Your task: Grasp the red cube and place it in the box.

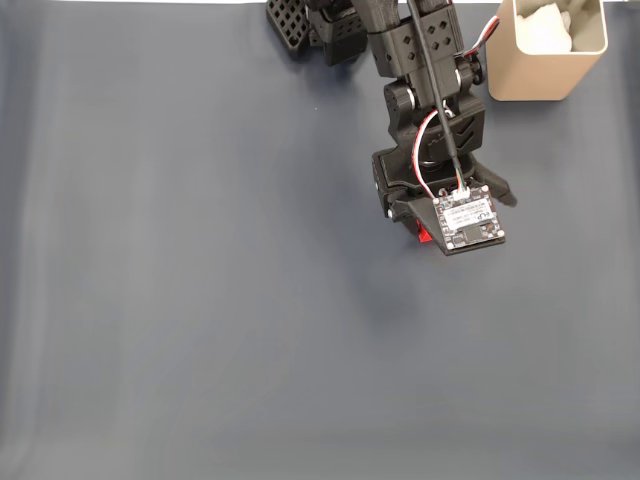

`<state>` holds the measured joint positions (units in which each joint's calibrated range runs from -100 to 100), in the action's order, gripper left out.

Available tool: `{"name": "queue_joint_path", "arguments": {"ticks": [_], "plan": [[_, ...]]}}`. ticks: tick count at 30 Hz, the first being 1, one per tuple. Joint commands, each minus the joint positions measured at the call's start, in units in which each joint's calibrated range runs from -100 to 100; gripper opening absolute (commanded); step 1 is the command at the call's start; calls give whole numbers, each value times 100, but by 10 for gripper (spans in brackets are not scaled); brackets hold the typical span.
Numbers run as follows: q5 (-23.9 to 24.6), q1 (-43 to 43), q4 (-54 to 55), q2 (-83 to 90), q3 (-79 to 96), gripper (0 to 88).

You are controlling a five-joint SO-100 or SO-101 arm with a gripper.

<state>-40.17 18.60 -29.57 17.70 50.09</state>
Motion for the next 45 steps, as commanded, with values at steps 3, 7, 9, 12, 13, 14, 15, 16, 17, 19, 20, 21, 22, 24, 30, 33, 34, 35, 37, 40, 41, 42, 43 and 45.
{"name": "queue_joint_path", "arguments": {"ticks": [3, 7, 9, 12, 13, 14, 15, 16, 17, 19, 20, 21, 22, 24, 30, 33, 34, 35, 37, 40, 41, 42, 43, 45], "plan": [[-161, 11, -75, 78, -305, 289], [-210, 11, -207, 86, -305, 265], [-230, 11, -272, 95, -305, 264], [-239, 11, -313, 121, -314, 264], [-244, 11, -330, 130, -314, 264], [-249, 11, -371, 138, -314, 264], [-259, 18, -404, 147, -314, 264], [-259, 18, -428, 164, -305, 264], [-254, 18, -437, 173, -296, 265], [-249, 25, -437, 208, -278, 266], [-249, 32, -437, 225, -278, 264], [-249, 32, -437, 234, -278, 258], [-244, 32, -437, 251, -296, 252], [-239, 32, -437, 277, -314, 236], [-244, 25, -453, 363, -324, 162], [-249, 18, -453, 389, -314, 147], [-249, 11, -453, 389, -314, 143], [-259, 3, -461, 398, -314, 140], [-269, 3, -461, 407, -305, 133], [-278, -4, -461, 424, -305, 110], [-278, -4, -469, 433, -305, 105], [-288, -4, -494, 441, -305, 97], [-293, -4, -519, 459, -305, 92], [-303, 3, -560, 493, -305, 89]]}}
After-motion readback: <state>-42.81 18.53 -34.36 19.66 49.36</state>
